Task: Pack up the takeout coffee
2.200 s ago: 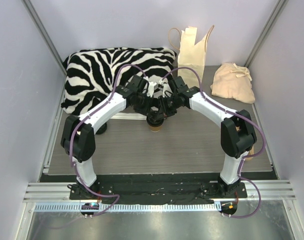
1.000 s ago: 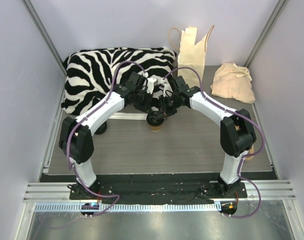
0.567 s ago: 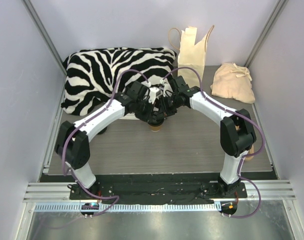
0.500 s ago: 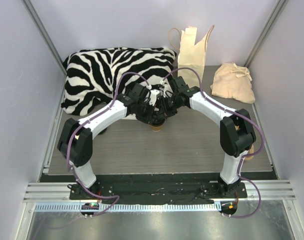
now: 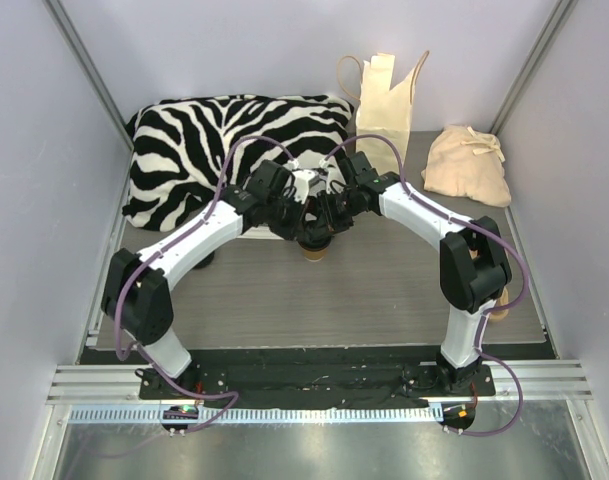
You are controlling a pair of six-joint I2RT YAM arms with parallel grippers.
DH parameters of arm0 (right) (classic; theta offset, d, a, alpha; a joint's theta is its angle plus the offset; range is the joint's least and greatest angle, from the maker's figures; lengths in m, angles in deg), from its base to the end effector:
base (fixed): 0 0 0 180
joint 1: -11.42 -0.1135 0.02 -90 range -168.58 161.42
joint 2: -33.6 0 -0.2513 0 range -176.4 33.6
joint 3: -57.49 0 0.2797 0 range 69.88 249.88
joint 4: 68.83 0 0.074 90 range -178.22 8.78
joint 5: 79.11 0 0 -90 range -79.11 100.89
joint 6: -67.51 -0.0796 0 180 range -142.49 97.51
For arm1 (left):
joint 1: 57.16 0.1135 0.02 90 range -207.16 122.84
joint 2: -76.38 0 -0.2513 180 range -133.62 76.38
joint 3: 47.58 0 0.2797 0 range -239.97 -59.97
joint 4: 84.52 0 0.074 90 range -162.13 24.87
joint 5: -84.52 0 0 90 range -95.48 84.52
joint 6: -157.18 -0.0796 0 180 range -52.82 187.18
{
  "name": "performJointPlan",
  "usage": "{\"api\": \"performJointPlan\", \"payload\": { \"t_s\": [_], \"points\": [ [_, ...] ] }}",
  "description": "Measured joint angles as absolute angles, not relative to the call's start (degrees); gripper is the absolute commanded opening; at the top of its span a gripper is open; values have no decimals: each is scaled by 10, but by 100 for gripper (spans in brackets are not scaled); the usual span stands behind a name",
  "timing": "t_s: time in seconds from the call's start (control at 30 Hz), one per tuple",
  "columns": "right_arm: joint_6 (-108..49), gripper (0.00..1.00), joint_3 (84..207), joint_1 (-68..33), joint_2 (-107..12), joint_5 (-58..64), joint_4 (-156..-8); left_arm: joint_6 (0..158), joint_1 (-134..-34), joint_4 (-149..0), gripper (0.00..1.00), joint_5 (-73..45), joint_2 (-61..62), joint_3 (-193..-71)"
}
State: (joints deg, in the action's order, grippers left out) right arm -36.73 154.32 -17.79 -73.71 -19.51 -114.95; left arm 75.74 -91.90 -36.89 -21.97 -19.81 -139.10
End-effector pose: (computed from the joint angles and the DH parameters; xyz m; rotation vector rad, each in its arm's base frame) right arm 0.3717 0.2540 0.1834 -0.5560 2.5836 0.9573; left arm 0.3304 -0.2566 0.2216 0.7015 2.4589 -0.6656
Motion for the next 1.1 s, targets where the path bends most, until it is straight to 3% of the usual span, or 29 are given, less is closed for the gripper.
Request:
{"api": "performJointPlan", "payload": {
  "t_s": [0.33, 0.87, 1.1],
  "points": [
    [-368, 13, 1545, -177, -739, -197, -1152, 760, -924, -395, 0, -218, -192, -1423],
    [-370, 12, 1549, -173, -748, -215, -1146, 739, -923, -458, 1, -199, -218, -1359],
    [-366, 19, 1560, -173, -748, -222, -1156, 746, -917, -403, 15, -217, -214, -1415]
  ]
}}
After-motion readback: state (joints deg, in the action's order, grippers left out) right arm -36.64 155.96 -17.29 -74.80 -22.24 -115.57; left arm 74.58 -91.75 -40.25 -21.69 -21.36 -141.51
